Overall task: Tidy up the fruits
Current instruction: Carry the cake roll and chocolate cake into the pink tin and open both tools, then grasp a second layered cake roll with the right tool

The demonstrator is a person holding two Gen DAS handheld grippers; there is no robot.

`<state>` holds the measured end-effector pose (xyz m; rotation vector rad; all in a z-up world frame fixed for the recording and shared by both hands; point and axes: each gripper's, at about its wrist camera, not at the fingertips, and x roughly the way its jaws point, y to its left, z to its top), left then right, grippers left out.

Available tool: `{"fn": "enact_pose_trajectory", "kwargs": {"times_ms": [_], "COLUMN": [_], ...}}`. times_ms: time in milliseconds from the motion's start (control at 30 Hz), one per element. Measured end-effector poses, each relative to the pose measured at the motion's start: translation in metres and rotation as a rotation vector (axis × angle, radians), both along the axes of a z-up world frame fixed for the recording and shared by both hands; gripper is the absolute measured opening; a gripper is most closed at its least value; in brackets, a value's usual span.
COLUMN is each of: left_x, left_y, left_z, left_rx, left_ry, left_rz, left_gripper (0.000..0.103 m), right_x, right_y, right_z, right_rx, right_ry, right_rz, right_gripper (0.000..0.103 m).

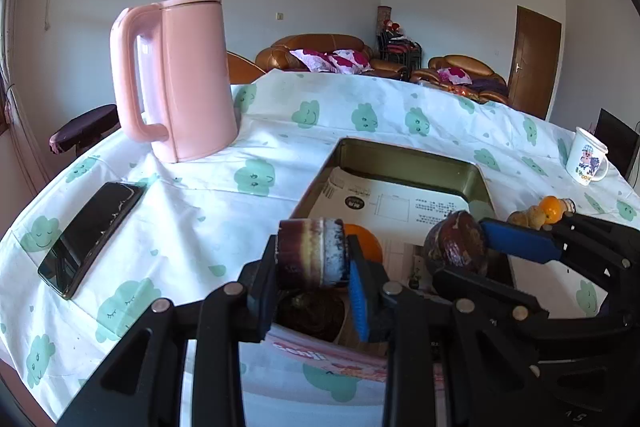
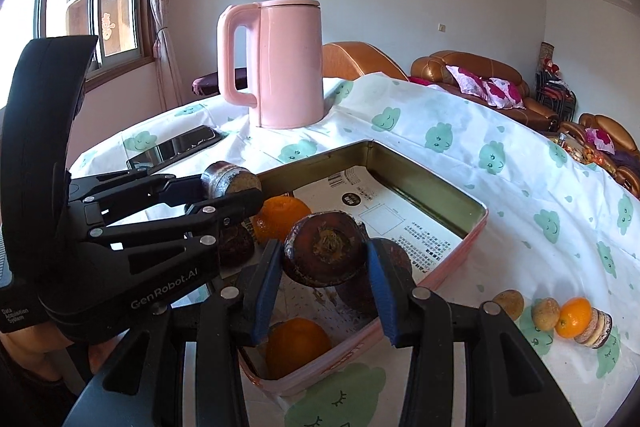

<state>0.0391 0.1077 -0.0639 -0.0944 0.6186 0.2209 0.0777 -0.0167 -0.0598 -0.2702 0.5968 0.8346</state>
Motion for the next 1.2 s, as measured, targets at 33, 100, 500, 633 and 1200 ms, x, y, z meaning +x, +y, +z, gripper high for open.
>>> {"fn": "enact_pose_trajectory", "kwargs": {"times_ms": [33, 100, 500, 633, 1200], "left_x": [0.000, 0.001, -0.018, -0.014, 0.070], "left_y": [0.000, 0.000, -0.017, -0.040, -0.159], "left_z": [-0.001, -0.003, 0.026, 0.039, 0.023], "left_rx": [-0.004, -0.007, 0.016, 0.034, 0.143], "left_ry": [0.006, 0.015, -0.091, -0.115, -0.016], "left_rz": [-0.005, -0.006, -0.007, -0.053, -0.260], "left_gripper": [0.032, 0.032, 0.089, 0.089, 0.088], "right_x": [-0.001, -0.002, -0.001, 0.010, 0.102], "right_y": [0.001, 0.001, -0.047, -0.087, -0.205], "right_z": [-0.001, -0.001, 0.016, 0.020, -0.002], "right_rx": [-0.006, -0.011, 0.062, 0.020, 0.061], "right_ry": [0.003, 0.004, -0.018, -0.072, 0.124], "right_rz": [0.004, 0.012, -0.047, -0.166, -0.591], "right_gripper": [0.045, 0.045, 0.066, 0.066, 0.055]}}
